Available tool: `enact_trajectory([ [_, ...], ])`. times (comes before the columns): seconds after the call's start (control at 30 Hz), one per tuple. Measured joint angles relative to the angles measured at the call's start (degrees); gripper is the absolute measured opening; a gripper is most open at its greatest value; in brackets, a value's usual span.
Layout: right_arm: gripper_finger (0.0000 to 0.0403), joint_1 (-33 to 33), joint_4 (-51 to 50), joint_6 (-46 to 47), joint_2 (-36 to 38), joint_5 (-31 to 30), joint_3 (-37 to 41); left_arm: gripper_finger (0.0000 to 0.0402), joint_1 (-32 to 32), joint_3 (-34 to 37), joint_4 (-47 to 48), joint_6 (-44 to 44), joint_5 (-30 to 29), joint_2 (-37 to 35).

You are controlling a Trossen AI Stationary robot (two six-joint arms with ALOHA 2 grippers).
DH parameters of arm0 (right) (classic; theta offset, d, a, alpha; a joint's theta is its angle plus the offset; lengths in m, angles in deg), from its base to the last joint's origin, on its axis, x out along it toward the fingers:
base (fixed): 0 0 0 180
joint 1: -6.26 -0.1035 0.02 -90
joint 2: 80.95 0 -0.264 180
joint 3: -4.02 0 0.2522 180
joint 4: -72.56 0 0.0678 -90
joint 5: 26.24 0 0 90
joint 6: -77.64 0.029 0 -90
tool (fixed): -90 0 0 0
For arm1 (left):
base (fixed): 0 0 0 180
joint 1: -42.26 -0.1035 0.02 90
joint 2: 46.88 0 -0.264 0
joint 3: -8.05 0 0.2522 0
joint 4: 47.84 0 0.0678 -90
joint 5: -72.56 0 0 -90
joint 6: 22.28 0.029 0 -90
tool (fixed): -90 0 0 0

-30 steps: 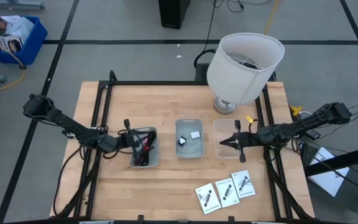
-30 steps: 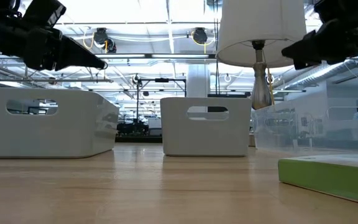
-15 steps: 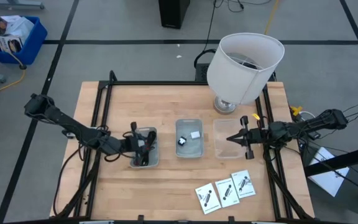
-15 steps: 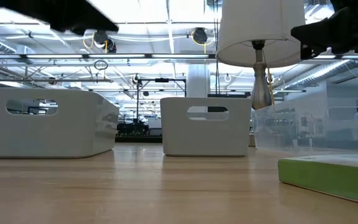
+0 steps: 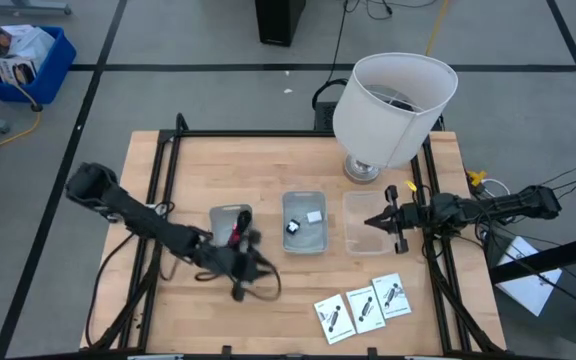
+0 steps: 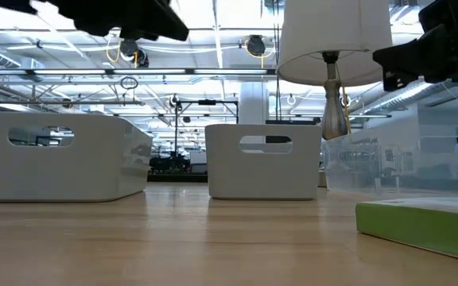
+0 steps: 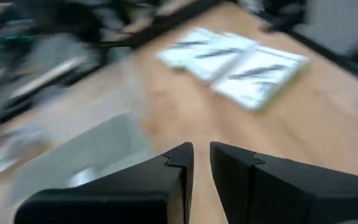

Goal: Pick and place items into bin
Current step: Put the left white card reader box into the transparent bin

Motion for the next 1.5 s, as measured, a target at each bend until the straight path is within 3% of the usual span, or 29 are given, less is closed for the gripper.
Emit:
enact_trajectory([
  [0.23,0.0000,0.00,0.21,4.96,0.00,-0.17,0.77,0.0062,1.90,-14.26,2.53,-4.12,2.14,14.85],
  [0.5,0.0000,-0.02,2.76,8.91,-0.01,-0.32,0.78,0.0063,3.14,-37.31,21.18,-1.24,3.57,28.65],
  [0.67,0.0000,-0.02,4.22,8.77,-0.04,-0.39,0.78,0.0063,2.82,-46.32,28.51,5.26,5.46,34.71],
  [0.87,0.0000,-0.02,4.61,7.93,-0.02,-0.41,0.78,0.0086,1.04,-49.71,27.72,9.08,11.60,39.28],
  [1.23,0.0000,-0.02,4.55,6.20,-0.03,-0.34,0.78,0.0224,-0.47,-50.80,22.00,16.74,17.84,43.92],
  [1.5,0.0000,-0.02,5.12,5.37,-0.08,-0.34,0.78,0.0211,-0.83,-50.78,20.13,16.75,20.30,46.24],
])
